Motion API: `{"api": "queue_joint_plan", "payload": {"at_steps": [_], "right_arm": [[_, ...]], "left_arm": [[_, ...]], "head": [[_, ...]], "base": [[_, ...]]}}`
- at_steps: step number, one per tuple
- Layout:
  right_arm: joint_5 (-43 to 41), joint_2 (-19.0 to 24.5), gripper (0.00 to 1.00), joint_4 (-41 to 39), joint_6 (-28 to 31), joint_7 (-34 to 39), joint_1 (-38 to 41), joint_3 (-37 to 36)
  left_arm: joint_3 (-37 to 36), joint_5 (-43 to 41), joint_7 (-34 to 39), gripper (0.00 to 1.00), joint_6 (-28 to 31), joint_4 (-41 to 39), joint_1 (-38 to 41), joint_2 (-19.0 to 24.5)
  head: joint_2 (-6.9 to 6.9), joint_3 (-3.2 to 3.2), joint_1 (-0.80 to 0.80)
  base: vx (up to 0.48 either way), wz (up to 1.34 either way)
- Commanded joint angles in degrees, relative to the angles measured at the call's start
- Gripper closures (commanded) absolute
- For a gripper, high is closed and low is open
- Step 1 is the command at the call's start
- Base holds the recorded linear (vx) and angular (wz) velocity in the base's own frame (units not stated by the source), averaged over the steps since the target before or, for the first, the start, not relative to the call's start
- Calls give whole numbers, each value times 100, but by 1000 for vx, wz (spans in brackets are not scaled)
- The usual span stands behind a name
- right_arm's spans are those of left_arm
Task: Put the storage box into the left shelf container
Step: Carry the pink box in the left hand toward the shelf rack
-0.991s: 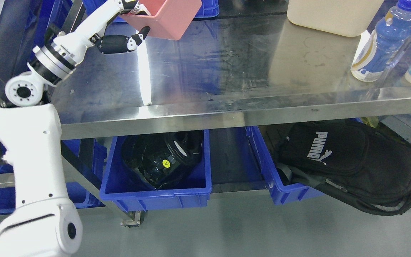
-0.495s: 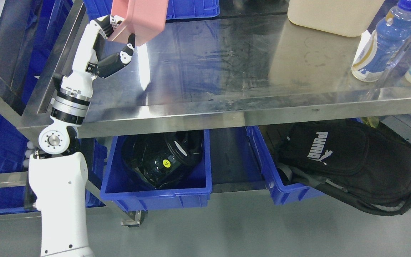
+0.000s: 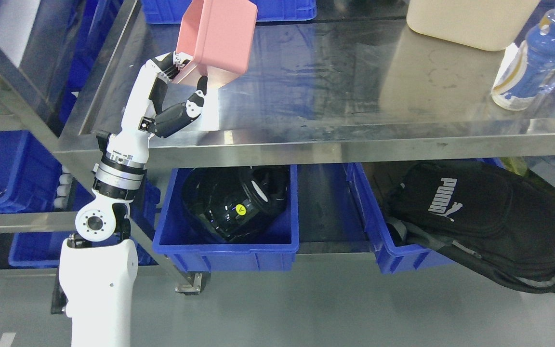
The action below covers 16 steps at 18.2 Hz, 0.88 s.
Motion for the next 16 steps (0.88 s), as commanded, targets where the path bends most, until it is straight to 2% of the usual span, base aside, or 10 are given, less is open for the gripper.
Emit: {"api": "queue_joint_plan", "payload": {"at_steps": [1, 5, 16], "right_arm": [[-18, -100, 0, -100, 4, 1012, 150, 0], [-18, -100, 0, -100, 4, 1012, 150, 0], [-18, -100, 0, -100, 4, 1012, 150, 0]], "left_arm": [[-141, -27, 52, 99, 6, -829, 178, 10], [-124, 25, 61, 99, 41, -829, 204, 10], [-124, 122, 52, 99, 24, -820, 582, 10]], "head": [[0, 0, 0], [0, 0, 0], [4, 0, 0]], "base": [[-114, 360], [-157, 608], [-103, 996]]}}
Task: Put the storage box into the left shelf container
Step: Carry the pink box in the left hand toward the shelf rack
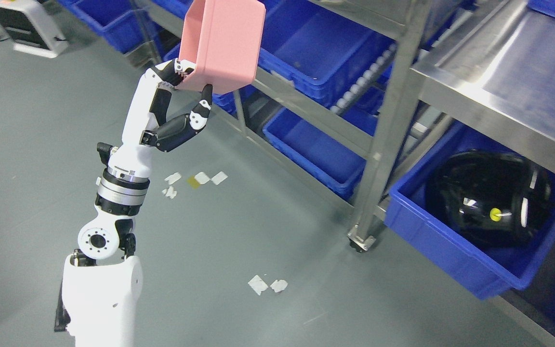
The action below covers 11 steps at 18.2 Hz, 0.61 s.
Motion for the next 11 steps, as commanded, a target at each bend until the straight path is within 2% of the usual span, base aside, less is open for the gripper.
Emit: {"api": "queue_joint_plan", "payload": {"at_steps": [1, 5, 11], "right_arm": [[-18, -100, 0, -100, 1, 1007, 149, 0], [-18, -100, 0, -100, 1, 1007, 149, 0], [-18, -100, 0, -100, 1, 1007, 149, 0]], "left_arm": [[6, -3, -4, 98, -24, -158, 148, 81], [137, 14, 5, 97, 2, -149, 174, 81], [252, 41, -4, 97, -16, -149, 201, 81]], "head": [[0, 0, 0], [4, 0, 0], [4, 0, 0]], "base": [[12, 907], [50, 928], [167, 925]]}}
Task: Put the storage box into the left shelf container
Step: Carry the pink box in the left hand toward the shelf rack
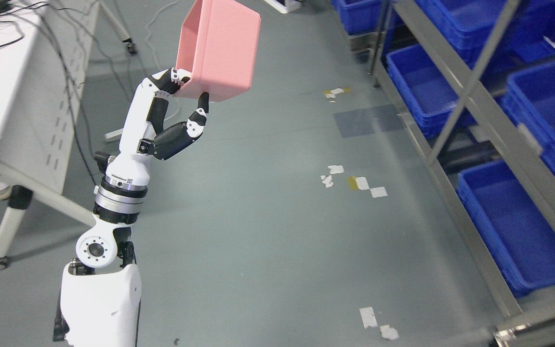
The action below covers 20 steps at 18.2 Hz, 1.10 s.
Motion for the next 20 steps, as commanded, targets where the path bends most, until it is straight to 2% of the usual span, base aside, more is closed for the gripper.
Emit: {"api": "queue_joint_plan", "payload": {"at_steps": [1, 8, 20], "right_arm": [[-18, -100, 0, -100, 1, 1025, 150, 0], [-18, -100, 0, -100, 1, 1025, 150, 0], [-18, -100, 0, -100, 1, 1025, 150, 0]], "left_arm": [[153, 35, -3, 97, 21, -43, 29, 93], [136, 35, -12, 97, -41, -34, 187, 93], [-101, 36, -29, 97, -155, -34, 380, 93]], "head": [[0, 0, 0], [0, 0, 0], [0, 0, 0]], "base": [[211, 757], [290, 568], [413, 16]]}}
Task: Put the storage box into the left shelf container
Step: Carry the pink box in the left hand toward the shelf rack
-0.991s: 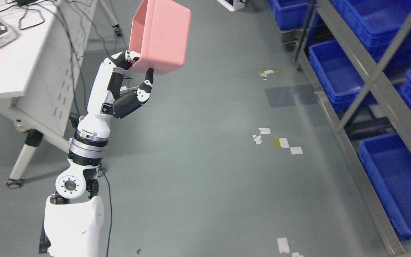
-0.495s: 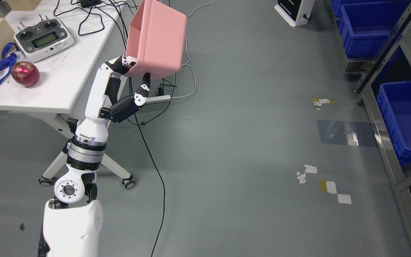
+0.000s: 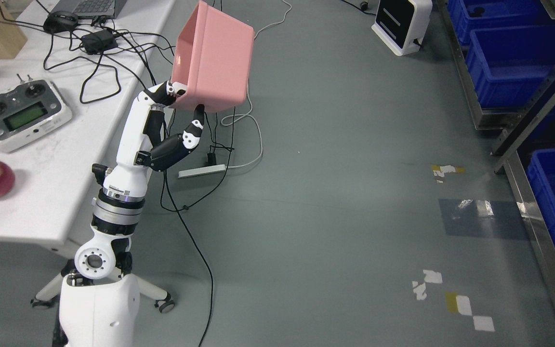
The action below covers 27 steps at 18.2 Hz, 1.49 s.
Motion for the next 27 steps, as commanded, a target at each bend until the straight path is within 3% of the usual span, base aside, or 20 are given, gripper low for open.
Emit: {"api": "queue_joint_plan", "payload": {"at_steps": [1, 11, 22, 27], "right_arm": [[-18, -100, 0, -100, 1, 1017, 149, 0], [-18, -100, 0, -100, 1, 1017, 149, 0], [-18, -100, 0, -100, 1, 1017, 149, 0], [-18, -100, 0, -100, 1, 1017, 149, 0]], "left_arm": [[-230, 35, -18, 97, -38, -5, 153, 100], [-713, 35, -27, 97, -398, -5, 496, 100], [-1232, 35, -45, 97, -398, 65, 574, 100], [-1820, -44, -352, 97, -284, 275, 970, 100]], "head": [[0, 0, 0], [0, 0, 0], [0, 0, 0], [0, 0, 0]], "base": [[444, -8], [430, -36], [309, -750], [262, -534]]}}
